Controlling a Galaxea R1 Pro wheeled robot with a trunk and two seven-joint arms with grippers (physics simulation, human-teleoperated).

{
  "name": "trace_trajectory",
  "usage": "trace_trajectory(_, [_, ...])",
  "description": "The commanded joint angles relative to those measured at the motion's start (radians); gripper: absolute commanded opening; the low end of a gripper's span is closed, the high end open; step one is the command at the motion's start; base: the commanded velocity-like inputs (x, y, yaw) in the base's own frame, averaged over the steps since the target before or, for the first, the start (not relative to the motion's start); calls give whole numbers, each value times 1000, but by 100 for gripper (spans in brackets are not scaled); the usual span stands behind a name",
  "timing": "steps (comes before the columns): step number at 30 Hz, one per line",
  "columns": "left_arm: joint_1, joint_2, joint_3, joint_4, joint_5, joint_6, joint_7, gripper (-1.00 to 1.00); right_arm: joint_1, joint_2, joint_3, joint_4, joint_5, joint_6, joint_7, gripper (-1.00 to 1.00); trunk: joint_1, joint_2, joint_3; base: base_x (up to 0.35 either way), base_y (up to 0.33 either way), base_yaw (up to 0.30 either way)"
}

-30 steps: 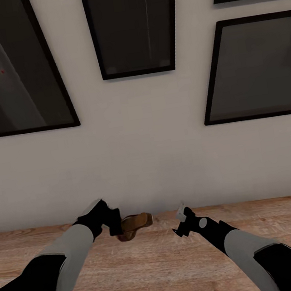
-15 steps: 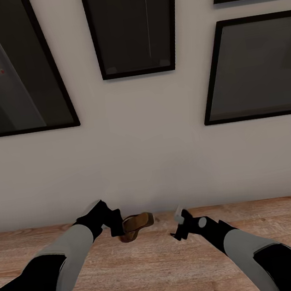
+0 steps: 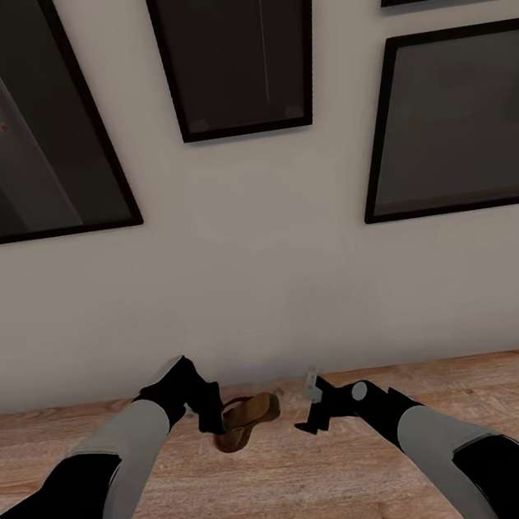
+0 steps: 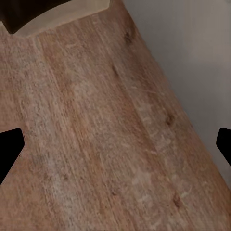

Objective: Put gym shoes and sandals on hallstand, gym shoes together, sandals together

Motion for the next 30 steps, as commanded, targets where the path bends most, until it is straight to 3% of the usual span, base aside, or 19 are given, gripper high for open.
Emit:
trace_trajectory(1, [0, 0, -1, 0, -1, 0, 8, -100, 0, 0, 0, 0, 0, -2, 4, 100, 0, 0, 0, 0, 0, 0])
trace_trajectory(13, [0, 0, -3, 0, -1, 1, 37, -100, 0, 1, 0, -1, 0, -8, 89, 100, 0, 0, 0, 0, 0, 0])
trace_trajectory(30, [0, 2, 1, 4, 3, 3, 37, -100, 0, 1, -1, -1, 0, -9, 104, 100, 0, 0, 0, 0, 0, 0])
